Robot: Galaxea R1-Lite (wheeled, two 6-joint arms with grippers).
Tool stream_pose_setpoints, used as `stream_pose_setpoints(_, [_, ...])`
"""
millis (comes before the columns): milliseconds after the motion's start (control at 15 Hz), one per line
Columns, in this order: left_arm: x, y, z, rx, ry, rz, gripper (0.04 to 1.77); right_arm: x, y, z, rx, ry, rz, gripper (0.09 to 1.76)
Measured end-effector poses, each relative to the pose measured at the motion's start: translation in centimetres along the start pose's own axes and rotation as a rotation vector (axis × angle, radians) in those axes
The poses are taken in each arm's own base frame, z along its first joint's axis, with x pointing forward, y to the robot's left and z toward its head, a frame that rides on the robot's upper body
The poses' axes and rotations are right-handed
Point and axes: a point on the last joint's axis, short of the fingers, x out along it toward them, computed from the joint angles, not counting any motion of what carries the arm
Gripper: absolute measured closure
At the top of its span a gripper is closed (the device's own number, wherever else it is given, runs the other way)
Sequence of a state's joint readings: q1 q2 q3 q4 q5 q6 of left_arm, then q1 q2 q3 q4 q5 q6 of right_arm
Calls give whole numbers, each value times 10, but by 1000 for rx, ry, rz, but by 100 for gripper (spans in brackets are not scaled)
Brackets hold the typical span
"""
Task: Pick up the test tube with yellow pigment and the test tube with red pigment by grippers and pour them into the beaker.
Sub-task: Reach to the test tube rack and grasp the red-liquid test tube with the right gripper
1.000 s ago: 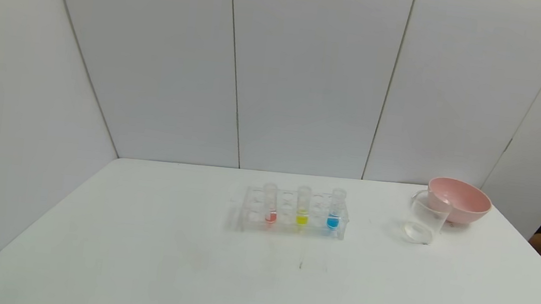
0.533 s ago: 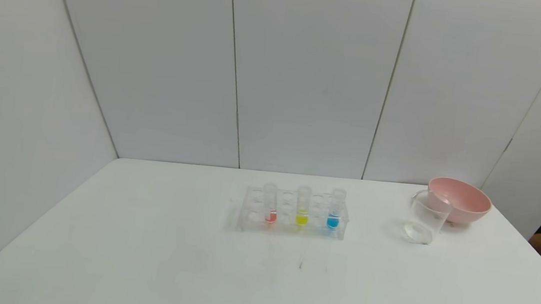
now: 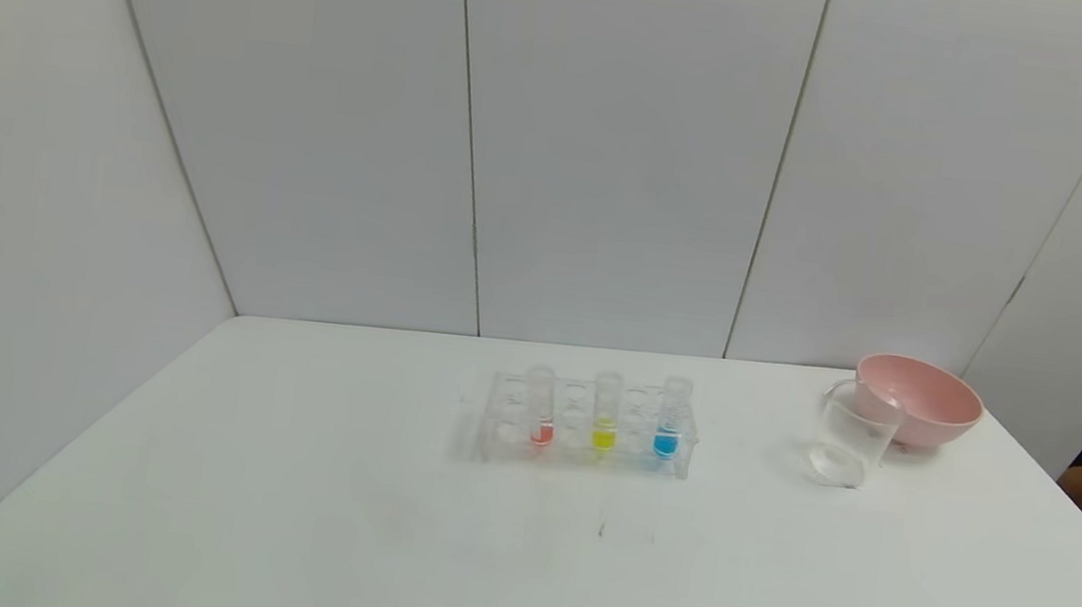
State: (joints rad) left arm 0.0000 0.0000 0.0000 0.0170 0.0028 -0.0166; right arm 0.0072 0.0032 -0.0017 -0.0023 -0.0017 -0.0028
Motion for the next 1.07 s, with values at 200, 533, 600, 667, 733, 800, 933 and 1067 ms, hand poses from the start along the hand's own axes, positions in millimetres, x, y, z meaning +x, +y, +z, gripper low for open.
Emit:
stream_pose_setpoints(200, [0,0,0,0,0,0,9,0,0,0,0,0,0,14])
stream_pose_setpoints(533, [0,0,0,0,0,0,9,0,0,0,0,6,-1,14])
stream_pose_setpoints(600, [0,0,0,0,0,0,9,0,0,0,0,5,-1,14])
stream_pose_setpoints(667, [0,0,0,0,0,0,9,0,0,0,0,4,0,14])
stream_pose_setpoints(733, [0,0,0,0,0,0,9,0,0,0,0,4,0,14])
stream_pose_setpoints(800, [0,0,0,0,0,0,9,0,0,0,0,5,0,14])
stream_pose_setpoints(933, [0,0,0,0,0,0,9,0,0,0,1,6,-1,14])
stream_pose_setpoints(1067, [0,0,0,0,0,0,9,-1,0,2,2,7,-18,14])
